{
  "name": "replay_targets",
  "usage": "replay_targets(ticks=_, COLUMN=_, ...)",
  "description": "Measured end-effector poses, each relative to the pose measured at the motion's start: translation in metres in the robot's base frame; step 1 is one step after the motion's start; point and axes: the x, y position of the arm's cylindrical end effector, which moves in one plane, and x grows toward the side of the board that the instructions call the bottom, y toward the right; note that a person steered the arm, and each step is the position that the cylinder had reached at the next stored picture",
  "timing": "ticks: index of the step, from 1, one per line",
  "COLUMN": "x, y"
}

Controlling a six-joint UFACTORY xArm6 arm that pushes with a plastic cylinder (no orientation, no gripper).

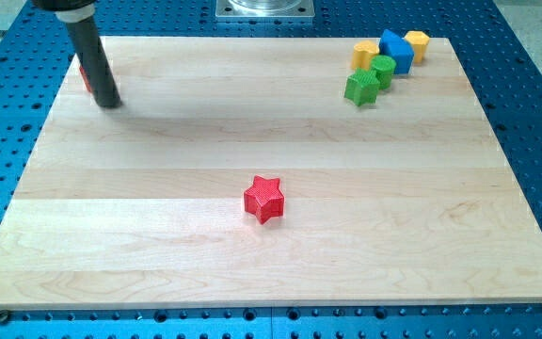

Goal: Move the red star towards the center of the board

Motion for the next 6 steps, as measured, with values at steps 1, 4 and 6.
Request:
replay_targets(ticks=1, x=-0.017, y=-0.033)
replay_targets(ticks=4, x=-0.01, y=0.089)
replay_targets(ticks=6, x=0.127, y=0.252)
